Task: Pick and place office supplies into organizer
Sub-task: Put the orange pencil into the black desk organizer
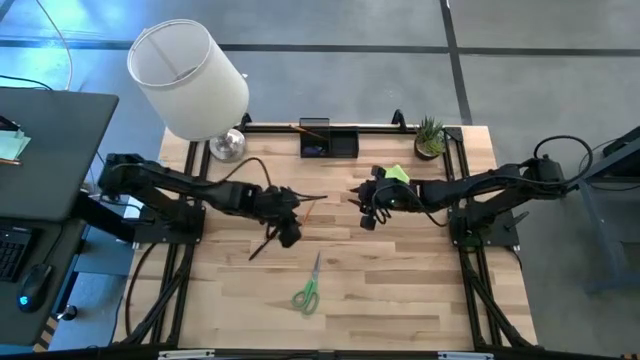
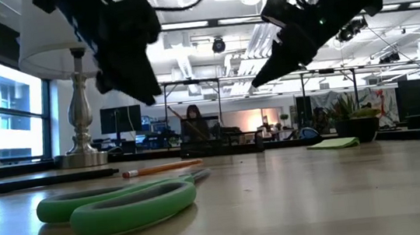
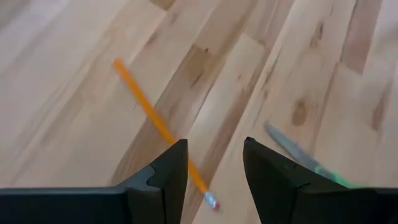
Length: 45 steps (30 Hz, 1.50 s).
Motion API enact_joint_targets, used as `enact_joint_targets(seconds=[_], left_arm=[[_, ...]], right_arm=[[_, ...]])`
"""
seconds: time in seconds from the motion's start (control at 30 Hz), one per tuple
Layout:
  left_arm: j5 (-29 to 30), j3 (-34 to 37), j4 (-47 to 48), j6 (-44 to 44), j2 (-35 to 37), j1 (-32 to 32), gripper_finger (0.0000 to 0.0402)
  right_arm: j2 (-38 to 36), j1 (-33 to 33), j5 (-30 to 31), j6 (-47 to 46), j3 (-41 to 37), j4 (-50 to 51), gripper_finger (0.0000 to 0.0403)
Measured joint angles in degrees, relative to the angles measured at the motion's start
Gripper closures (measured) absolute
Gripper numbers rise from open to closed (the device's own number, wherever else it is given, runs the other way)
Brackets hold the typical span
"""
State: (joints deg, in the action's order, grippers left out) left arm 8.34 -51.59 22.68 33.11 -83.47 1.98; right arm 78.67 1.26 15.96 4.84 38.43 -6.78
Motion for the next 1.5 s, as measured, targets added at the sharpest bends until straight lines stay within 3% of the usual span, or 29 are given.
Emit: enact_joint_targets(seconds=[0.23,0.47,0.8,1.3,1.5], left_arm=[[-0.13,-0.05,-4.28,2.95,-7.20,-0.13,0.0261],[-2.23,0.02,-3.89,6.52,-9.80,-0.13,0.0261],[3.25,-0.14,-3.37,10.95,-13.19,-0.13,0.0261],[6.29,-0.14,-5.03,12.13,-18.27,-1.10,0.0262],[8.21,-0.13,-4.19,10.74,-18.37,-1.66,0.0301]], right_arm=[[-0.02,0.84,0.66,8.02,0.11,0.61,0.0284],[-0.02,2.91,6.29,11.17,0.11,1.66,0.0284],[-0.02,4.09,5.21,12.17,0.11,0.86,0.0284],[-0.02,4.09,4.83,11.56,0.14,0.87,0.0284],[-0.02,4.09,4.94,11.54,0.14,1.58,0.0284]])
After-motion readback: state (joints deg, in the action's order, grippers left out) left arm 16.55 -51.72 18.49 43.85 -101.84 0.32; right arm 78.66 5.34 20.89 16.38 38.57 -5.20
